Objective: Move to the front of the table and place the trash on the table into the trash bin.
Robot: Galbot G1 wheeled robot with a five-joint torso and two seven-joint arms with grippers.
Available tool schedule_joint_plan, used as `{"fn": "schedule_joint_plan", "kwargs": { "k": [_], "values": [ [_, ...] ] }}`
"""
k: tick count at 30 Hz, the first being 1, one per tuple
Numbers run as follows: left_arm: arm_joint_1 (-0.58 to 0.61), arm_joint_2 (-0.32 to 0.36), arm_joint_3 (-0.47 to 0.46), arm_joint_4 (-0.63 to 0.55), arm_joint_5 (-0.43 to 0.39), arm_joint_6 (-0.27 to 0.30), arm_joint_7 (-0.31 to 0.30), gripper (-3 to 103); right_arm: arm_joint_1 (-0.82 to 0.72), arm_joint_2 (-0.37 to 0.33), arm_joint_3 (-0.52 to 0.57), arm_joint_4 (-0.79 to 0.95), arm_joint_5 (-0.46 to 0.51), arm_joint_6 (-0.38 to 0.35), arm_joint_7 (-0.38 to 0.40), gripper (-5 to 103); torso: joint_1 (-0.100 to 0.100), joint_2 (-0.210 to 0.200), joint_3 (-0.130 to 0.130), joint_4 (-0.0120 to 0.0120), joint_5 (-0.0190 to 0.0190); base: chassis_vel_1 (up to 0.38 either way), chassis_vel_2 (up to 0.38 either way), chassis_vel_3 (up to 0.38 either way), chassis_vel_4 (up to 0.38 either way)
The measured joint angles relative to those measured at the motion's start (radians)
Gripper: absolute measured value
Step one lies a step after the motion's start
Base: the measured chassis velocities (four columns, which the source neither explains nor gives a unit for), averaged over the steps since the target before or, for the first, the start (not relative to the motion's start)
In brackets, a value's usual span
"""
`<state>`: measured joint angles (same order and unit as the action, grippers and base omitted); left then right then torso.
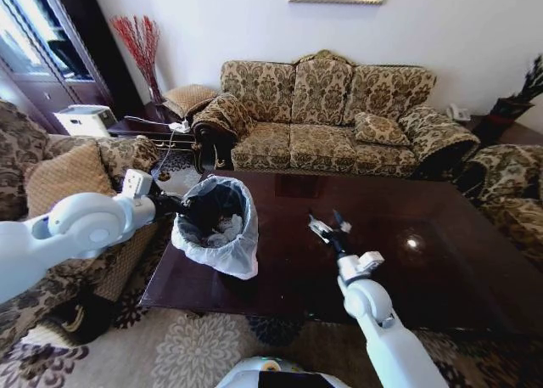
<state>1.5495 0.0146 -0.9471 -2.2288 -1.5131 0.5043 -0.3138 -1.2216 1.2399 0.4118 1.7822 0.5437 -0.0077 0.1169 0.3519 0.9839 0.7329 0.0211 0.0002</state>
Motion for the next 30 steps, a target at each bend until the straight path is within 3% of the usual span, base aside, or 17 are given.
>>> {"fn": "schedule_joint_plan", "kwargs": {
  "k": [12, 17, 19, 22, 30],
  "values": [
    [-0.002, -0.017, -0.002, -0.007, -0.001, -0.005, 0.003, 0, 0.104, 0.061, -0.037, -0.275, 0.02, -0.001, 0.035, 100, 0.0, 0.0, 0.0, -0.0012, 0.0, -0.089, -0.093, 0.075, 0.085],
    [0.0, -0.021, 0.0, 0.005, -0.001, -0.006, 0.003, 0, 0.151, 0.086, -0.056, -0.346, 0.045, 0.007, -0.001, 100, 0.0, 0.0, 0.0, 0.0002, -0.0013, -0.007, -0.012, 0.0, 0.0],
    [0.0, -0.023, 0.0, 0.006, -0.001, -0.006, 0.003, 0, 0.157, 0.089, -0.06, -0.346, 0.056, -0.002, -0.006, 95, 0.0, 0.0, 0.0, 0.0008, -0.0012, 0.0, 0.0, 0.0, 0.0],
    [0.0, -0.026, 0.001, 0.01, -0.001, -0.006, 0.004, 0, 0.177, 0.097, -0.069, -0.363, 0.057, -0.015, -0.009, 86, 0.0, 0.0, 0.0, -0.0003, -0.0004, 0.0, 0.0, 0.0, 0.0],
    [0.003, -0.031, 0.006, 0.025, 0.006, -0.008, 0.01, 0, 0.234, 0.118, -0.075, -0.395, -0.013, 0.0, -0.009, 79, 0.0, 0.0, 0.0, -0.0005, -0.0006, 0.0, 0.0, 0.0, 0.0]
  ]
}}
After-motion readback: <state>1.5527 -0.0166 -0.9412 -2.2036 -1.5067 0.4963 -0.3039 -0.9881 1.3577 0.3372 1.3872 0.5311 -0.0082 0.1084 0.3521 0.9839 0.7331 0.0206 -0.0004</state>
